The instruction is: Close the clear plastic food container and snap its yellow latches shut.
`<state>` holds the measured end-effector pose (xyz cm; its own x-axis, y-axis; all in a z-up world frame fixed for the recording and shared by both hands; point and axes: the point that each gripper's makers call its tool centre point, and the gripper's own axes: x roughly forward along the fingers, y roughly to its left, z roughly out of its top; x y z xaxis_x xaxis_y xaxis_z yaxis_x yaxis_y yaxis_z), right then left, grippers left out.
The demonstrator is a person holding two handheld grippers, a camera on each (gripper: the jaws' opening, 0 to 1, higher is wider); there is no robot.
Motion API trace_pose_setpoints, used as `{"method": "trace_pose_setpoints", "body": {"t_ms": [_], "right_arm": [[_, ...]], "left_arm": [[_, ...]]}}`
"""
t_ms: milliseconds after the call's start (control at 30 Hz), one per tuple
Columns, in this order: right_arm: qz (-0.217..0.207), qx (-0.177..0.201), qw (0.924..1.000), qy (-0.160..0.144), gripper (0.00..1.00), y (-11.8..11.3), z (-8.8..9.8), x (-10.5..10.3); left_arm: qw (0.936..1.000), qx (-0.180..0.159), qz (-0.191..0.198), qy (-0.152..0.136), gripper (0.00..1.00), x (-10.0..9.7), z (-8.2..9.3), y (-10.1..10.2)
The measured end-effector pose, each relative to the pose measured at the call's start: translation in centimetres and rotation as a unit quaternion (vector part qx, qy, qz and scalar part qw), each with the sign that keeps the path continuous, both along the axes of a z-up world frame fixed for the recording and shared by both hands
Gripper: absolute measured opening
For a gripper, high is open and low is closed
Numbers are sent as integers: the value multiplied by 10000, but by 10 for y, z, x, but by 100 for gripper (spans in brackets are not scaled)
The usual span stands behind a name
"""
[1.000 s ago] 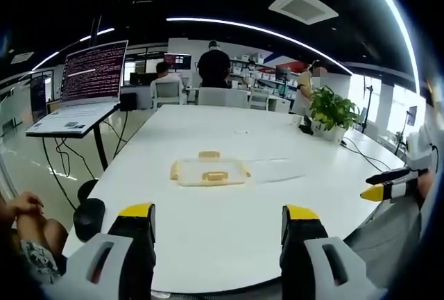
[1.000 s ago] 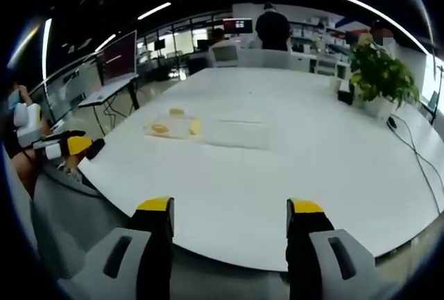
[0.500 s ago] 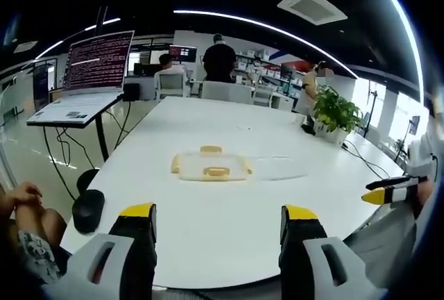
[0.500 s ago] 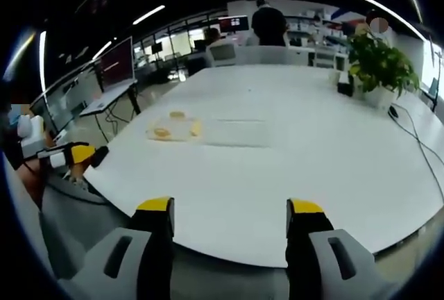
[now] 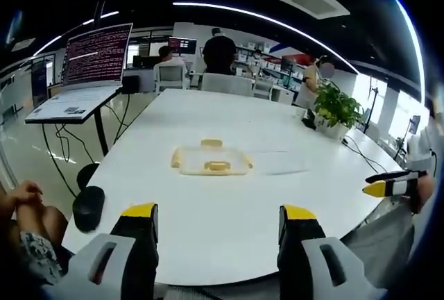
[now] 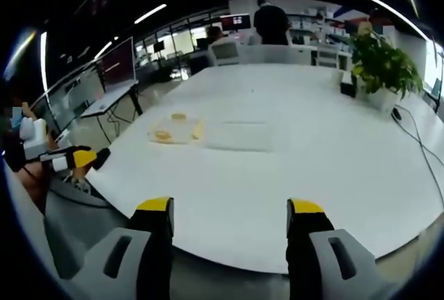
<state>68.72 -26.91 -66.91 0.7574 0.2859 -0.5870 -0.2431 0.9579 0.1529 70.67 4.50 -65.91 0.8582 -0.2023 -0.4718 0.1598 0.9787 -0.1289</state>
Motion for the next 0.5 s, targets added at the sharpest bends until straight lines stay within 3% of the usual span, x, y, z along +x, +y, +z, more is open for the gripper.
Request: {"method": "trace_pose_setpoints", "body": {"t_ms": [267,500], "right_arm": [[157,-44,9998,-79,63,7,6,14],[174,17,9998,-127,63,11,11,28]], "left_arm": [[9999,-3,-44,-160,66,18,16,0],[9997,-17,-88,-217,66,29,19,-3]]}}
